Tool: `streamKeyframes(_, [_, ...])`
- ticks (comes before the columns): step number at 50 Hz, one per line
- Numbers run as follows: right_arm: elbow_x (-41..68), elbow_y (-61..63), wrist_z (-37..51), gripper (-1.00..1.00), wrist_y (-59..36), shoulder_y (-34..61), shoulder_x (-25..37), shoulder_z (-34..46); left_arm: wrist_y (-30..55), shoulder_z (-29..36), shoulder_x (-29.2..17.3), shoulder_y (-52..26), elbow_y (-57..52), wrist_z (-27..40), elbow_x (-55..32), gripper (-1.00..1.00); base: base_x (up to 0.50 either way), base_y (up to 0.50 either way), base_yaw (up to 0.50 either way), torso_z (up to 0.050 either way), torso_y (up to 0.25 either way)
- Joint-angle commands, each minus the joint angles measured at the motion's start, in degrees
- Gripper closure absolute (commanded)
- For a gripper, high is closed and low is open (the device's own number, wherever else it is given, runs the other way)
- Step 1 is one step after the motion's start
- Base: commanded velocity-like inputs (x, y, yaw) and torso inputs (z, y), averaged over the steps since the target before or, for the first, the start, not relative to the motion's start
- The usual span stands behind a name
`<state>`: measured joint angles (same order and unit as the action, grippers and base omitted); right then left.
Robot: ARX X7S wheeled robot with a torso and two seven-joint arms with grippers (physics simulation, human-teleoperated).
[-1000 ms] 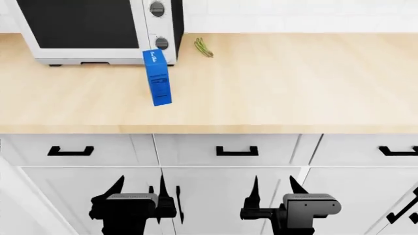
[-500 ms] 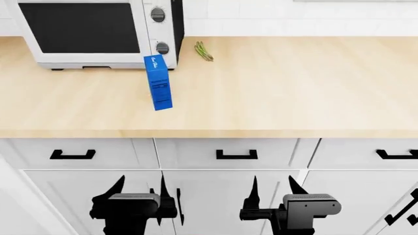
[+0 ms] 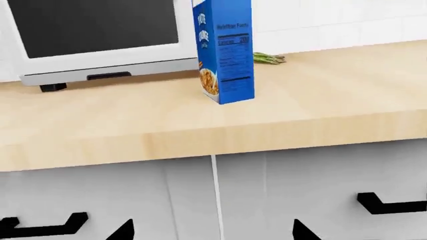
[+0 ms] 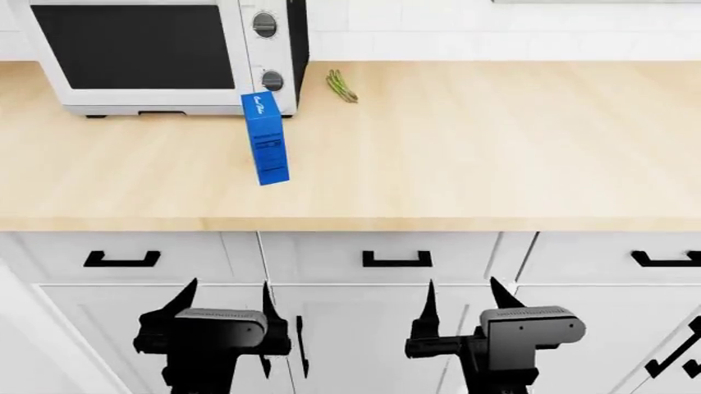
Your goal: Pick the boxed food and honey bottle from the counter and place them in the cabinets closest to them.
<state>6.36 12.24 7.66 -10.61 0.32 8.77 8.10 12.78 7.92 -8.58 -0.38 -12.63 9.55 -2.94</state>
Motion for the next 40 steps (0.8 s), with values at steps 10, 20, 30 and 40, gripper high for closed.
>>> streamKeyframes(10, [9.17,35.25,1.45,-1.00,-43.07,12.24,6.04,-7.28,38.30,-4.60,-8.99,-2.93,-39.19,-0.73,-0.64,-1.00,0.00,0.00,0.00,0.000,0.000])
streamKeyframes(20, [20.80,47.72,3.99,-1.00,-62.47,18.32,6.95,-11.57,45.25,-0.61,-12.89,-4.18,-47.36,2.18,-2.91,-1.00,0.00,0.00,0.00,0.000,0.000])
streamKeyframes(30, [64.20,47.74,48.25,-1.00,-36.36,28.91,39.24,16.80,28.70,32.22,-45.03,-25.94,-47.32,52.42,-47.34,-1.00,0.00,0.00,0.00,0.000,0.000])
streamKeyframes(40, [65.05,47.73,58.28,-1.00,-23.38,44.16,47.47,48.03,28.02,44.59,-44.79,-32.39,-46.77,54.49,-46.95,-1.00,0.00,0.00,0.00,0.000,0.000])
